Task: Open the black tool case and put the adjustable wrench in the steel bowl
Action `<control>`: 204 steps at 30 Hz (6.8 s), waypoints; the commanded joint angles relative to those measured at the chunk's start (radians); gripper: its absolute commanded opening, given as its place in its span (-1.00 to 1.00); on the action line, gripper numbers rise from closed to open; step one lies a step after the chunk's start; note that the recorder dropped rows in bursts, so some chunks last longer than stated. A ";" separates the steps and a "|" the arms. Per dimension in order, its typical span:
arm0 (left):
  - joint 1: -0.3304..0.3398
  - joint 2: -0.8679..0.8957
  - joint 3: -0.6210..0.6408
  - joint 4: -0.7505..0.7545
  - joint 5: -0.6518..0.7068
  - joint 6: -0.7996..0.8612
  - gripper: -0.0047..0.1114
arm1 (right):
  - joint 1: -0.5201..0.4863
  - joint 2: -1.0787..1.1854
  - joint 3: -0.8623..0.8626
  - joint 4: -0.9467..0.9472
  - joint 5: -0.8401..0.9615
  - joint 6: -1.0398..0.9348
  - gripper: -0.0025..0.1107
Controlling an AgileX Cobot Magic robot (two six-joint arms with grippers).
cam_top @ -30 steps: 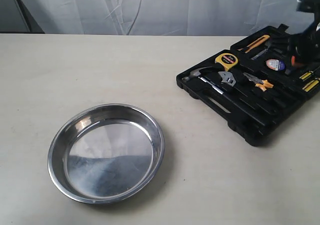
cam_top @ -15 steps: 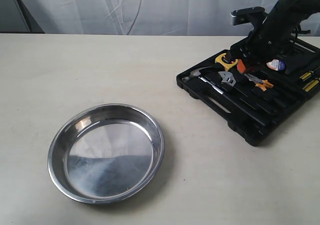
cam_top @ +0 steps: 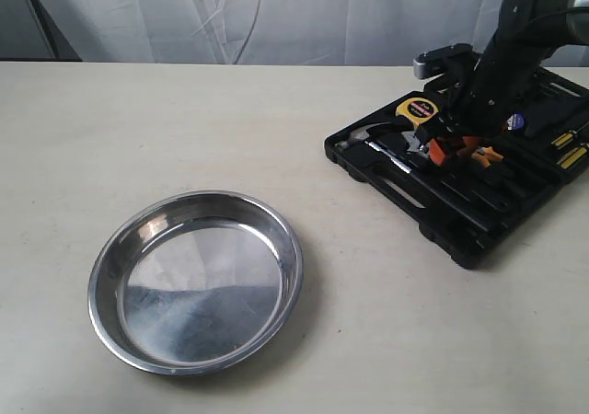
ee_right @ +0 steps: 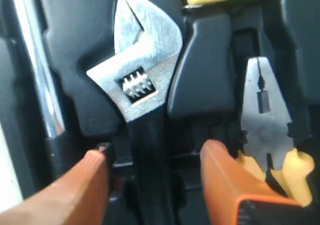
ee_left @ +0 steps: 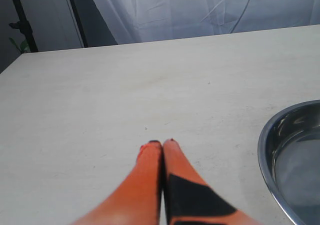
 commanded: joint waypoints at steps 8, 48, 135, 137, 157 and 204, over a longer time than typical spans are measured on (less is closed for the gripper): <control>0.004 -0.003 -0.003 0.004 -0.008 -0.002 -0.92 | 0.008 0.062 -0.003 -0.012 -0.043 -0.008 -0.05; 0.004 -0.003 -0.003 0.004 -0.006 -0.002 -0.92 | 0.008 -0.058 -0.004 0.079 -0.015 0.002 -0.97; 0.004 -0.003 -0.003 0.004 -0.005 -0.002 -0.92 | 0.664 0.082 -0.097 0.321 0.014 -0.076 -0.31; 0.004 -0.003 -0.003 0.004 -0.005 -0.002 -0.92 | 0.664 0.080 -0.097 0.325 0.019 -0.076 -0.11; 0.004 -0.003 -0.003 0.004 -0.005 -0.002 -0.92 | 0.664 -0.468 -0.094 0.267 0.245 0.011 -0.97; 0.004 -0.003 -0.003 0.004 -0.005 -0.002 -0.92 | 0.076 -1.894 1.232 -0.036 -0.562 0.309 -0.97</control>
